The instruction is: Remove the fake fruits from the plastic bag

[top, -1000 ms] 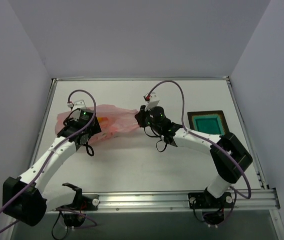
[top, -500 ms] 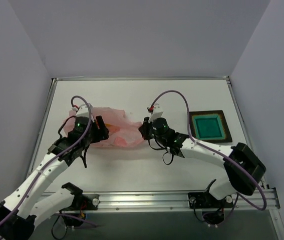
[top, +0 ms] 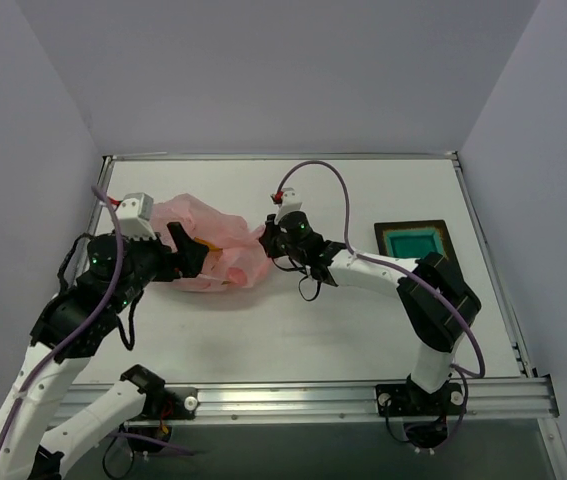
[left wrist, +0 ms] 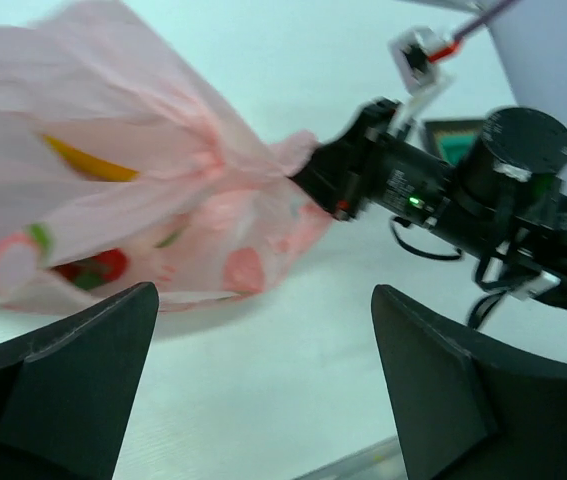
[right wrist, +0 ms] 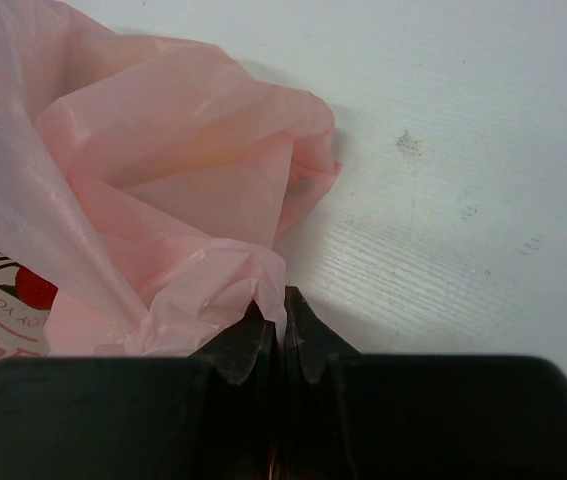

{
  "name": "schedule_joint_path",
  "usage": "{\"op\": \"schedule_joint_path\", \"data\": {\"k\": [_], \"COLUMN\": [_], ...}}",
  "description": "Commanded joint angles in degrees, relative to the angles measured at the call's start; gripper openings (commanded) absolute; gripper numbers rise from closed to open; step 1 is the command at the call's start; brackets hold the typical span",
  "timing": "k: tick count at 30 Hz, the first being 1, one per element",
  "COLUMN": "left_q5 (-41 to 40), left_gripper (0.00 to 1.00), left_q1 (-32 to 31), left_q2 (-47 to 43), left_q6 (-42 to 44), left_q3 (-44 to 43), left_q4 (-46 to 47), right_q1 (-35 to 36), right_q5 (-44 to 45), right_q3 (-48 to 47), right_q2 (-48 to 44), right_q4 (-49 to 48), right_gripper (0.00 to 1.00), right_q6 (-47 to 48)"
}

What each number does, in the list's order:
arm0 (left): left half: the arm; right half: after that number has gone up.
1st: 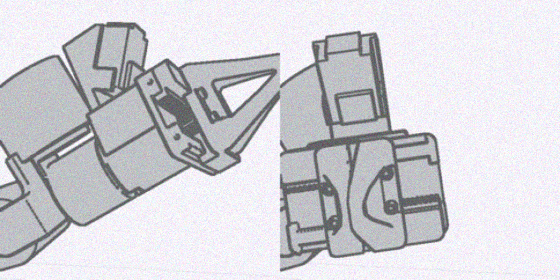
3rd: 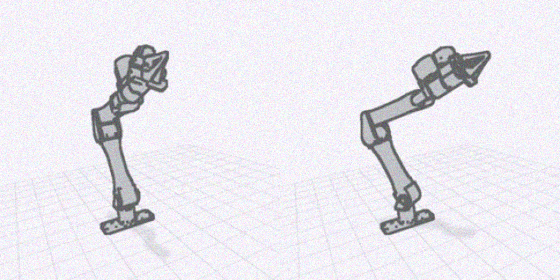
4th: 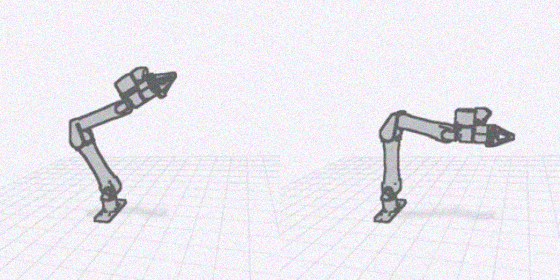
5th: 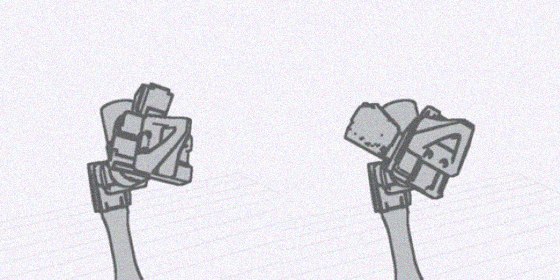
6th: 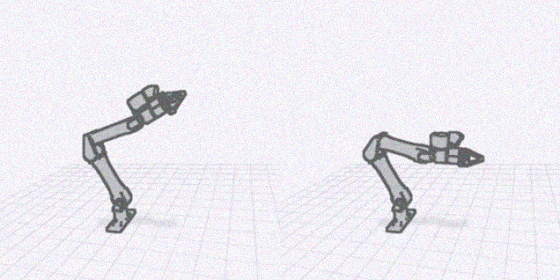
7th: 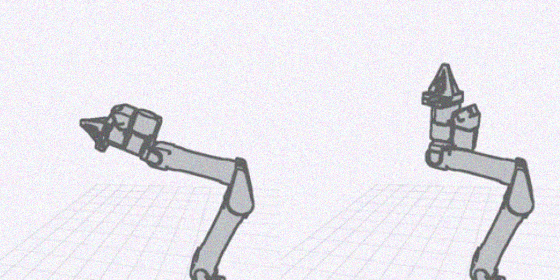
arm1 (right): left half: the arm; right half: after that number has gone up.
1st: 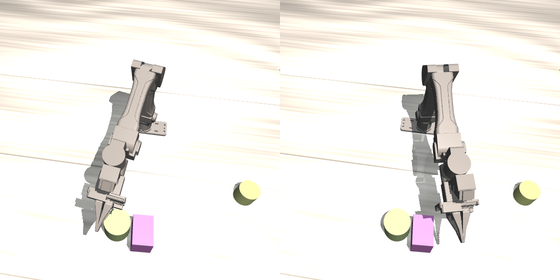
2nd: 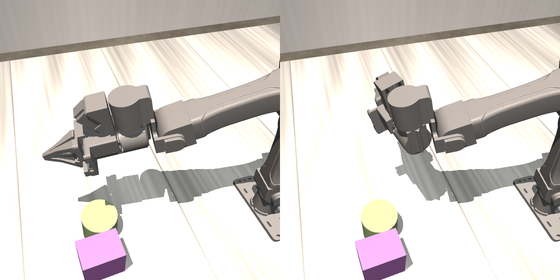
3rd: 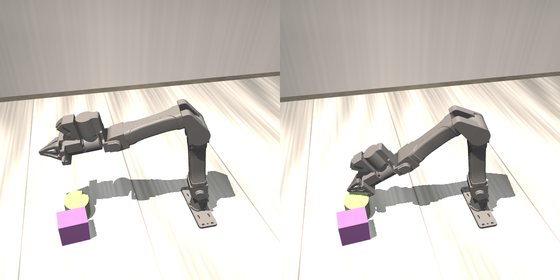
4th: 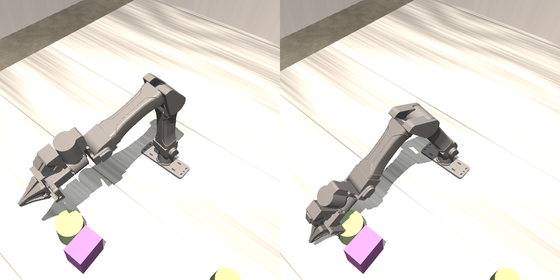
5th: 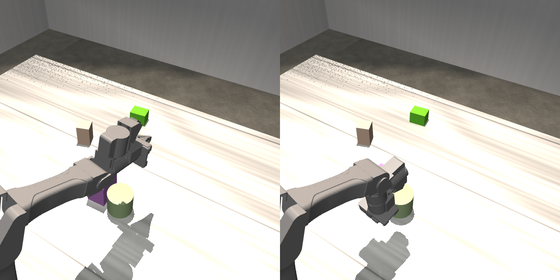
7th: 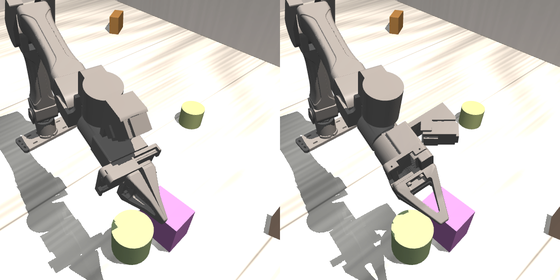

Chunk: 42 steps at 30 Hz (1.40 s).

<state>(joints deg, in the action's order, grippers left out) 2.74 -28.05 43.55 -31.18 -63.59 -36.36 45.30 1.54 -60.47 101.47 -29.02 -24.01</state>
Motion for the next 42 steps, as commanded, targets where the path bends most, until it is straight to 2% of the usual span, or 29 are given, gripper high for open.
{"op": "schedule_joint_path", "data": {"k": [1, 2, 6, 14, 15, 16, 17, 19, 20, 21, 22, 23, 24, 29, 32, 33, 34, 36, 42], "left_q5": [-17.31, -20.47, -22.34, -20.49, -22.15, -27.65, -30.75, -36.64, -36.15, -34.84, -32.56, -26.53, -24.56, -22.08, -18.75, -17.52, -17.16, -16.37, -11.19], "left_gripper": [0.87, 0.88, 0.9, 0.92, 0.91, 0.89, 0.73, 0.52, 0.3, 0.19, 0.12, 0.06, 0.03, 0.02, 0.02, 0.02, 0.02, 0.02, 0.02], "left_q1": [0.1, 0.1, 0.02, 0.37, 0.45, 0.63, 0.98, 2.38, 5.17, 6.85, 8.61, 12.02, 13.01, 13.46, 13.38, 13.38, 13.38, 13.38, 13.46], "left_q2": [-0.14, 1.17, 6.71, 19.11, 19.64, 20.69, 20.96, 20.79, 20.26, 19.74, 18.08, 17.37, 16.84, 13.85, 8.67, 7.44, 5.34, 3.74, 1.8], "left_q6": [5.07, 5.34, 7.71, 9.56, 9.3, 8.77, 7.98, 3.6, 2.1, -1.65, -3.17, -4.4, -6.16, -7.84, -8.2, -8.02, -7.76, -7.06, -5.48], "left_q3": [-3.21, -2.94, -2.94, -5.75, -5.75, -5.75, -5.4, -4.18, -1.47, 0.29, 2.4, 4.68, 8.53, 13.66, 17.0, 17.62, 18.23, 18.42, 17.72], "left_q4": [-9.26, -9.17, -6.28, -0.73, -0.03, 0.06, 0.06, -0.03, 0.84, 2.77, 4.26, 6.11, 8.47, 8.06, 8.32, 7.8, 7.36, 6.13, 6.21], "right_q1": [-0.39, -0.3, -0.39, -0.3, -0.3, -0.39, -0.39, -1.08, -1.52, -1.96, -3.19, -3.98, -4.6, -4.87, -3.29, -3.11, -2.85, -2.32, 2.23], "right_q5": [-0.49, -0.66, -0.93, -2.67, -2.77, -2.68, -2.51, -1.81, -0.59, 1.78, 5.28, 5.66, 5.75, 7.77, 11.01, 11.03, 11.03, 9.72, 10.57], "right_q3": [-1.94, -1.85, -1.23, 0.79, 1.14, 1.58, 2.54, 3.33, 3.69, 3.6, 3.34, 2.21, 1.5, -1.75, -2.64, -2.55, -2.29, -2.11, -1.67], "right_q2": [0.04, 0.04, -0.22, -1.54, -1.63, -1.8, -1.98, -1.98, -1.8, -1.45, -1.02, -0.58, 0.12, -0.04, -1.8, -3.28, -4.25, -7.49, -18.91], "right_q4": [-1.4, -1.48, -1.57, -2.01, -2.18, -2.45, -2.97, -3.41, -3.68, -3.68, -3.59, -2.9, -2.45, -0.09, 3.6, 4.66, 5.45, 8.0, 11.79], "right_gripper": [0.0, 0.0, 0.0, 0.0, 0.0, 0.0, 0.0, 0.0, 0.0, 0.0, 0.0, 0.0, 0.0, 0.0, 0.2, 0.45, 0.59, 0.76, 0.82], "right_q6": [1.16, 1.16, 1.42, 1.6, 1.42, 1.33, 1.25, 1.25, 1.33, 1.68, 2.21, 2.39, 2.56, 4.14, 4.5, 4.59, 4.67, 5.37, 7.92]}}
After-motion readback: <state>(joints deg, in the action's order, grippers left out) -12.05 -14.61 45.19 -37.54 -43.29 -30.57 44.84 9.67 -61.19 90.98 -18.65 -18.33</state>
